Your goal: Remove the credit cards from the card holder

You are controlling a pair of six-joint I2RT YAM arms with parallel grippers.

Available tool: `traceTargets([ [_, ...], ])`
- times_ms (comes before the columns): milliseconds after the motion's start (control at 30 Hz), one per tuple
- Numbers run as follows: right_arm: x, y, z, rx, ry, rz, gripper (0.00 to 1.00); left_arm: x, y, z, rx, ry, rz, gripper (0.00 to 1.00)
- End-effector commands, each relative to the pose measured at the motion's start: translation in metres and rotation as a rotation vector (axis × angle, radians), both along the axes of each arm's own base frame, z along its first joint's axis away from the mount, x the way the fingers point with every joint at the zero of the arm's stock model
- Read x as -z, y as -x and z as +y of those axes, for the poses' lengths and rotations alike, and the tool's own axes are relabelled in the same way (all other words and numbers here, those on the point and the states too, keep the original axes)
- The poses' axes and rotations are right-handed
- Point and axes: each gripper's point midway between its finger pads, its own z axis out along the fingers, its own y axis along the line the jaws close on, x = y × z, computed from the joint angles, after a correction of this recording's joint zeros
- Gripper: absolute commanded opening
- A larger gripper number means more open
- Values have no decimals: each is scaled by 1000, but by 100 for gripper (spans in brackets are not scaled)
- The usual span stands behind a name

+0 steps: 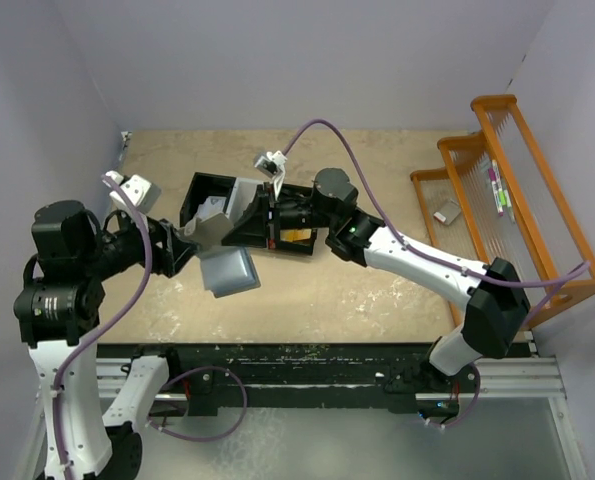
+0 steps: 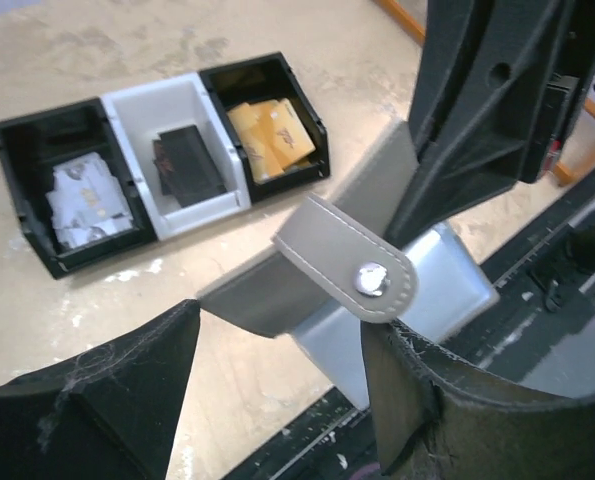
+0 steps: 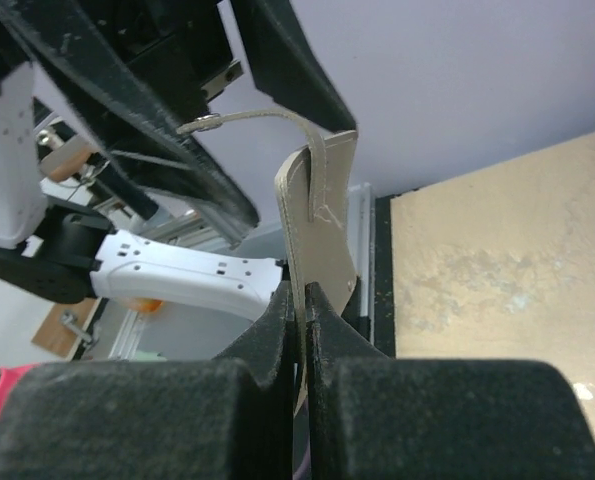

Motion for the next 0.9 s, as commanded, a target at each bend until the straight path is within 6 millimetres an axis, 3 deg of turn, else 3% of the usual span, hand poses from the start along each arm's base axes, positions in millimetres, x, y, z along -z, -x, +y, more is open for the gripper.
traceTargets([
  [0, -57, 28, -13, -127, -121, -107, 0, -35, -10, 14, -86, -58, -192, 68],
  [133, -56, 33, -13, -170, -115, -103, 0, -26, -4, 11, -44, -77, -173, 67],
  [300, -61, 37, -11, -227, -131, -83, 0, -14, 18, -19, 149, 39, -60, 63],
  [500, -68, 39, -6, -278, -160, -59, 0, -13, 31, -42, 284, 196, 87, 39],
  [633, -65, 39, -7, -285, -157, -60, 1, -23, 32, -44, 286, 227, 93, 9],
  [700, -59, 35, -9, -276, -147, -45, 16, -29, 30, -44, 273, 242, 89, 0],
  [733, -54, 32, -11, -271, -143, -26, 33, -32, 30, -45, 265, 255, 97, 0],
  [767, -51, 31, -15, -271, -146, -12, 44, -34, 29, -45, 256, 268, 106, 0],
  [867, -47, 33, -29, -273, -175, 14, 68, -40, 25, -46, 237, 306, 127, 0],
])
